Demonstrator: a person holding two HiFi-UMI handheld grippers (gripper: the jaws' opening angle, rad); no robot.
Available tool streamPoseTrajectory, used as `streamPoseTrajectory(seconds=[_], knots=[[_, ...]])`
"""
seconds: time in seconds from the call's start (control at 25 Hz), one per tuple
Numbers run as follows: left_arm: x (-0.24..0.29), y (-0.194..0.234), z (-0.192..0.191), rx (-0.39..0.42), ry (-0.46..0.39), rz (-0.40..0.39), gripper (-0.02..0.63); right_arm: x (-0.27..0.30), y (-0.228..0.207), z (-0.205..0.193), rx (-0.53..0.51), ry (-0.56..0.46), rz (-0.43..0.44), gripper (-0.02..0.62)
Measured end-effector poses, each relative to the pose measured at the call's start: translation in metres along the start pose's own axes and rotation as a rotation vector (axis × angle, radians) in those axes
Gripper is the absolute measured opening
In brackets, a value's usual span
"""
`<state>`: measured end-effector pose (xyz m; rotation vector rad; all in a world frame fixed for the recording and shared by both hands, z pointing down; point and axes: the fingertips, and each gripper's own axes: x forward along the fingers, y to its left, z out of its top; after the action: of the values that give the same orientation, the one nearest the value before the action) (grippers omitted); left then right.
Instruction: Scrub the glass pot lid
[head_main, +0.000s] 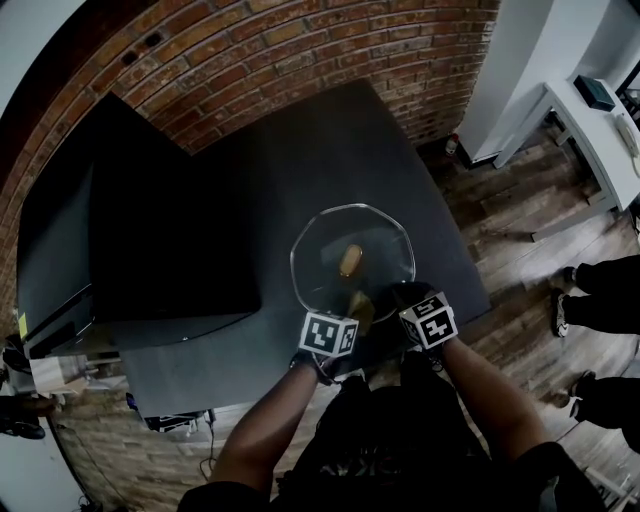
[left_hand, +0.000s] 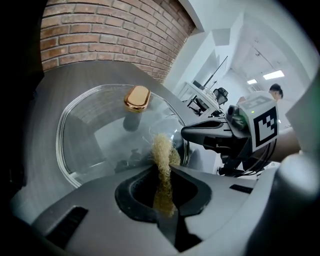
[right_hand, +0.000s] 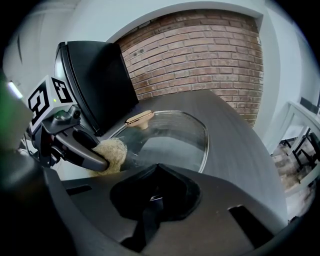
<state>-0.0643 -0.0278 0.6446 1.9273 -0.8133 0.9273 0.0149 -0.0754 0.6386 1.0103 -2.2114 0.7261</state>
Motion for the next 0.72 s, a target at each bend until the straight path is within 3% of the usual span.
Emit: streamPoseTrajectory(seconds=[0.56, 0.72], knots=[[0.013, -0.017, 0.011, 0.100, 0.068, -0.022, 0.058, 0.000, -0.006, 0.002, 0.018, -0.009, 0.019, 0.018], [0.016, -0.018, 0.014, 0.082, 0.076, -0.045, 0.058, 0.000, -0.009, 0.003, 0.020, -0.009, 0.026, 0.018]])
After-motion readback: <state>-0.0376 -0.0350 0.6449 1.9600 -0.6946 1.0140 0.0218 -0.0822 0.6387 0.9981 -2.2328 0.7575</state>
